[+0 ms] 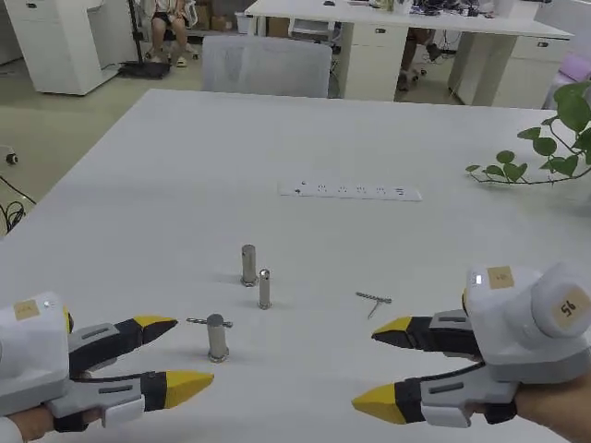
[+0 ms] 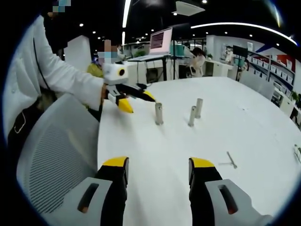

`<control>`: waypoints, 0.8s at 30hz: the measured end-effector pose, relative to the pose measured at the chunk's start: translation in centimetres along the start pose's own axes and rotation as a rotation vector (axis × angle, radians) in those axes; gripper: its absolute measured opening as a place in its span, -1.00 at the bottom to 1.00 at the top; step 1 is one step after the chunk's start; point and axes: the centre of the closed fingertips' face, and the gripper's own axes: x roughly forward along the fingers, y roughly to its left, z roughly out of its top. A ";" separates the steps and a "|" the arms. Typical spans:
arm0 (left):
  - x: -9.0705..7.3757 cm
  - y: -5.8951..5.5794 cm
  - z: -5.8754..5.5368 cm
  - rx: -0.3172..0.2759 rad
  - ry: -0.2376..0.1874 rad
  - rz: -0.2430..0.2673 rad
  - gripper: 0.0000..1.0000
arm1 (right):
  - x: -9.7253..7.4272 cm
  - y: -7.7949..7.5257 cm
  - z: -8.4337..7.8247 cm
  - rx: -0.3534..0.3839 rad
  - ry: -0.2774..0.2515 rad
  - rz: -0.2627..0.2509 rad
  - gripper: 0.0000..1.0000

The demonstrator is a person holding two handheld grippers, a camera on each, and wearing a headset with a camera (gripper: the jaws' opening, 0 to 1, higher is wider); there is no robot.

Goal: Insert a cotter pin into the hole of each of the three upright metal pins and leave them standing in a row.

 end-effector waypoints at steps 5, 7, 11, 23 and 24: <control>-0.7 -0.9 0.4 0.011 0.006 0.000 0.30 | 0.0 0.0 0.1 -0.001 -0.007 0.003 0.07; -1.0 -1.2 0.6 0.011 0.005 0.003 0.38 | 0.0 0.0 0.1 -0.004 -0.008 0.004 0.07; -1.4 -1.9 1.0 0.011 0.003 0.003 0.46 | 0.1 -0.2 0.2 -0.004 -0.010 0.004 0.06; -2.6 -2.9 1.4 -0.004 -0.013 0.018 0.53 | 1.0 -1.5 0.2 0.004 0.001 0.005 0.05; -2.6 -2.9 1.5 -0.009 -0.017 0.019 0.54 | 1.2 -1.6 0.2 0.005 0.003 0.004 0.05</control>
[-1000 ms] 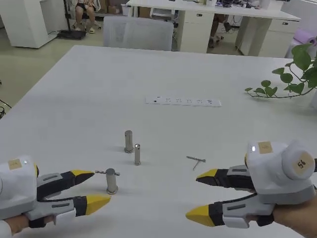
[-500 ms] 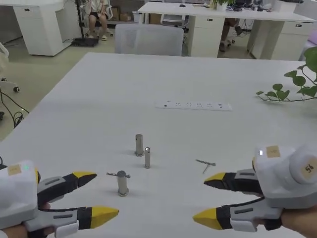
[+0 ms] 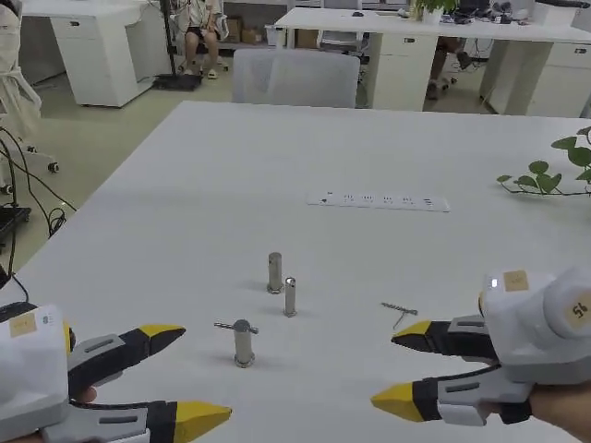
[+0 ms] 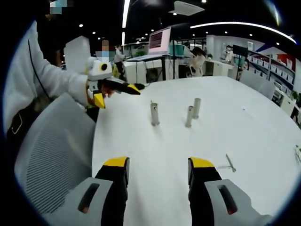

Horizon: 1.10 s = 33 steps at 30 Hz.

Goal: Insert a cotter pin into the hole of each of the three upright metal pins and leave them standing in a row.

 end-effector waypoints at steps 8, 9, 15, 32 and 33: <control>-0.4 -0.3 0.4 0.002 -0.008 0.007 0.52 | 2.5 -2.3 1.3 0.023 0.008 -0.020 0.00; -0.4 -0.3 0.4 0.000 -0.009 0.009 0.52 | 2.9 -2.6 1.5 0.025 0.009 -0.023 -0.01; -0.6 -0.4 0.7 0.009 -0.014 0.009 0.51 | 5.0 -3.8 3.1 0.058 0.002 -0.031 -0.04; -1.3 0.0 0.6 0.008 -0.012 0.026 0.50 | 10.6 -5.8 5.5 0.103 -0.006 -0.061 -0.26; -1.3 0.0 0.6 0.009 -0.010 0.027 0.51 | 10.8 -5.9 5.5 0.103 -0.006 -0.063 -0.26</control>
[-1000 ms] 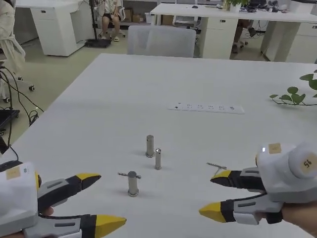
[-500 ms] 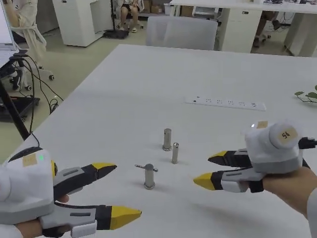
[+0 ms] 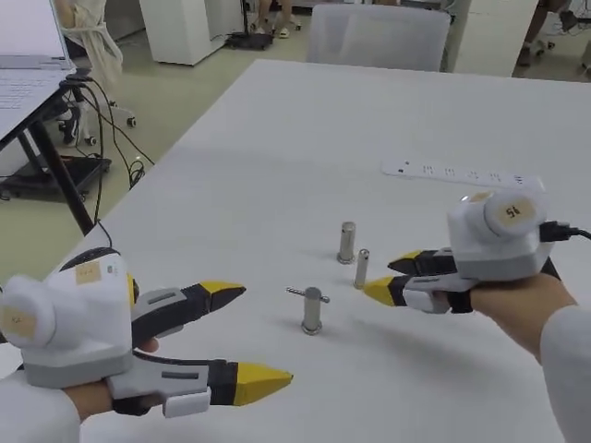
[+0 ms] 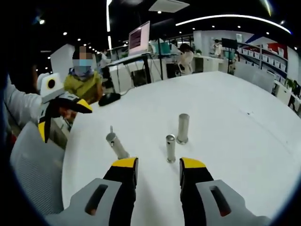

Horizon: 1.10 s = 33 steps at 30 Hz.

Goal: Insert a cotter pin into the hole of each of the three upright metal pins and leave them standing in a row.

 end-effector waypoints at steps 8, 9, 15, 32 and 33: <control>0.0 0.0 -0.1 -0.002 0.002 -0.001 0.50 | 1.7 -0.8 0.7 0.007 0.002 -0.025 -0.36; 0.0 0.1 -0.1 -0.002 0.003 0.000 0.50 | 1.9 -0.9 0.9 0.012 0.000 -0.024 -0.37; -0.1 0.4 -0.1 0.002 0.000 0.007 0.50 | 2.9 -1.0 0.9 0.011 0.010 -0.034 -0.49; -0.4 0.9 0.0 0.002 0.002 0.016 0.49 | 3.5 -2.1 0.4 -0.075 0.034 -0.063 -0.78; -0.3 0.9 0.0 0.003 0.002 0.017 0.49 | 3.4 -2.1 0.4 -0.090 0.035 -0.062 -0.78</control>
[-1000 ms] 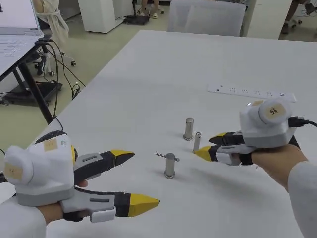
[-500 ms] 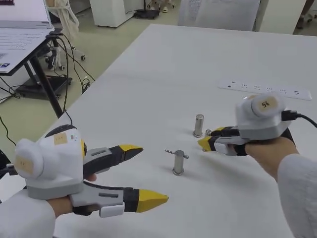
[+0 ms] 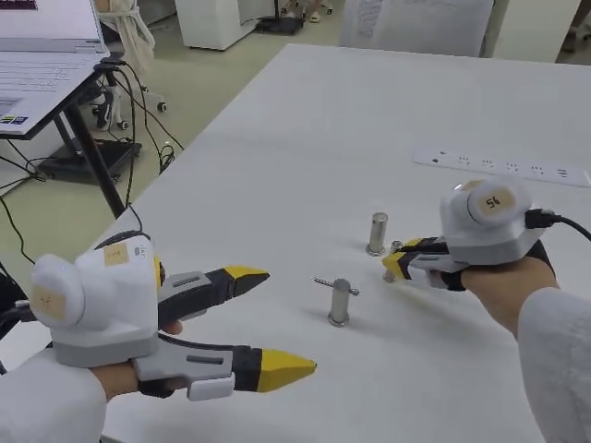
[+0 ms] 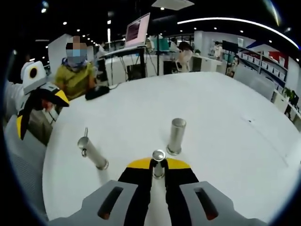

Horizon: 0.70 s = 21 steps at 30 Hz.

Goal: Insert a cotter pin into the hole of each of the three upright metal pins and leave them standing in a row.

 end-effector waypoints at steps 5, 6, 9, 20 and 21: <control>0.2 -0.1 0.1 0.006 0.001 -0.009 0.49 | -0.2 0.0 -0.2 -0.016 -0.003 0.017 -0.79; 0.2 -0.1 0.1 0.006 0.002 -0.011 0.49 | -0.3 0.0 -0.2 -0.015 -0.002 0.021 -0.79; 0.4 -0.2 0.3 0.011 0.002 -0.017 0.49 | -0.8 0.1 -0.7 -0.025 0.004 0.028 -0.79; 1.1 -1.4 0.9 0.026 0.003 -0.046 0.47 | -3.3 0.9 -2.2 -0.029 0.004 0.078 -0.80; 1.2 -1.5 0.9 0.028 0.004 -0.048 0.47 | -3.6 1.1 -2.2 -0.029 0.002 0.083 -0.80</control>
